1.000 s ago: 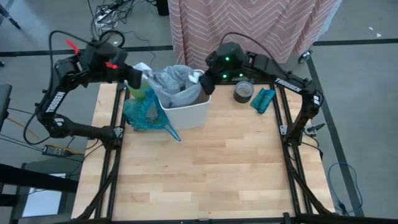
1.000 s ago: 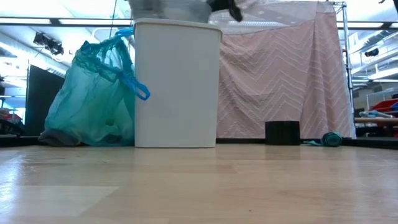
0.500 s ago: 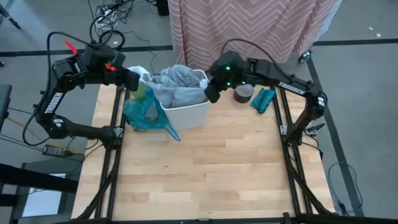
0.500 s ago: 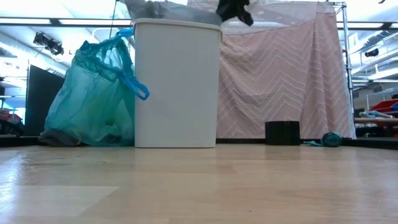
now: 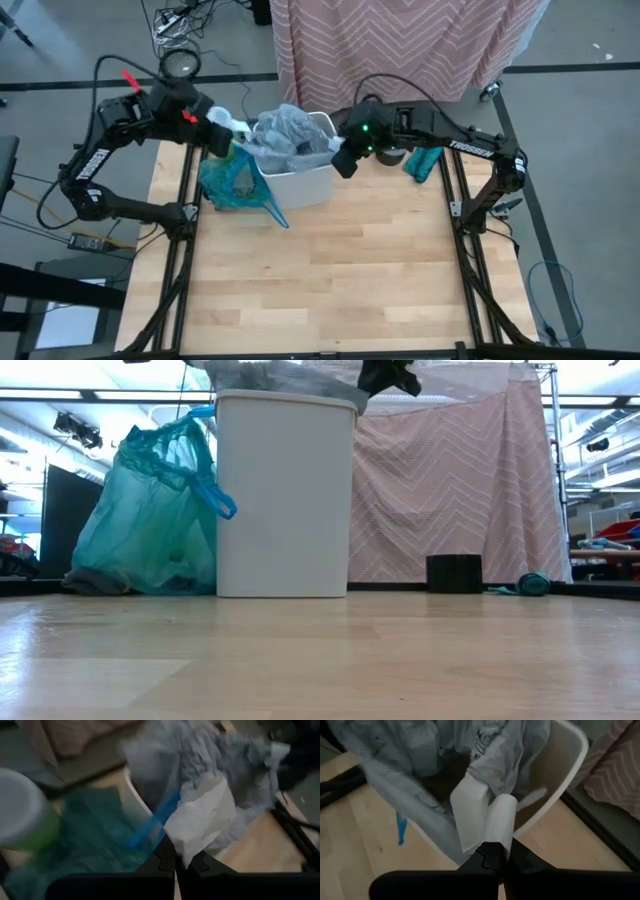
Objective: Place trash/remove bag and relplace
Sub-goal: Insert the gray trash bag into the trash bin
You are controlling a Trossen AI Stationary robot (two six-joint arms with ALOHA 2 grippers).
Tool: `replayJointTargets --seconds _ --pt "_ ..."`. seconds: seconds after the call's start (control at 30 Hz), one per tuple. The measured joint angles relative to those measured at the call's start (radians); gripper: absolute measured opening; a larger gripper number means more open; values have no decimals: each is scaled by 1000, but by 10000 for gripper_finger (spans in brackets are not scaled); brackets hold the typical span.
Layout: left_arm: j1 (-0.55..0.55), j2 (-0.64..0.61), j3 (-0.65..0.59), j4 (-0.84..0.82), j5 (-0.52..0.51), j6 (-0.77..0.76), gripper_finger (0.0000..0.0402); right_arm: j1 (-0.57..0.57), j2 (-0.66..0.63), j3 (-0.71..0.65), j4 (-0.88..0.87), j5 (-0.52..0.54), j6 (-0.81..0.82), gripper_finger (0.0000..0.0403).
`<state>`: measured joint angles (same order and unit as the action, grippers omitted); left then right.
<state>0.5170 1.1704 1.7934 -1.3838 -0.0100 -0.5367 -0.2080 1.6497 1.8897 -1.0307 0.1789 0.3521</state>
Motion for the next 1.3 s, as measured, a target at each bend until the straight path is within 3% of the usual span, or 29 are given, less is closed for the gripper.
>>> replayJointTargets --seconds 0.23,0.53,0.7,0.93,1.3 --pt "-66 1 -71 -2 18 -21 7 33 -3 -17 -14 35 20 0" --pt "-139 -10 -72 -32 29 -76 7 83 -2 -17 -64 67 32 0" --pt "-166 -13 -72 -77 -30 -73 7 88 -2 -17 -128 114 46 0" --pt "-192 -12 -76 -100 -58 -72 7 84 0 -17 -145 116 48 0" --pt "-269 -12 -183 -115 -51 -85 7 90 2 -118 -114 106 37 0"
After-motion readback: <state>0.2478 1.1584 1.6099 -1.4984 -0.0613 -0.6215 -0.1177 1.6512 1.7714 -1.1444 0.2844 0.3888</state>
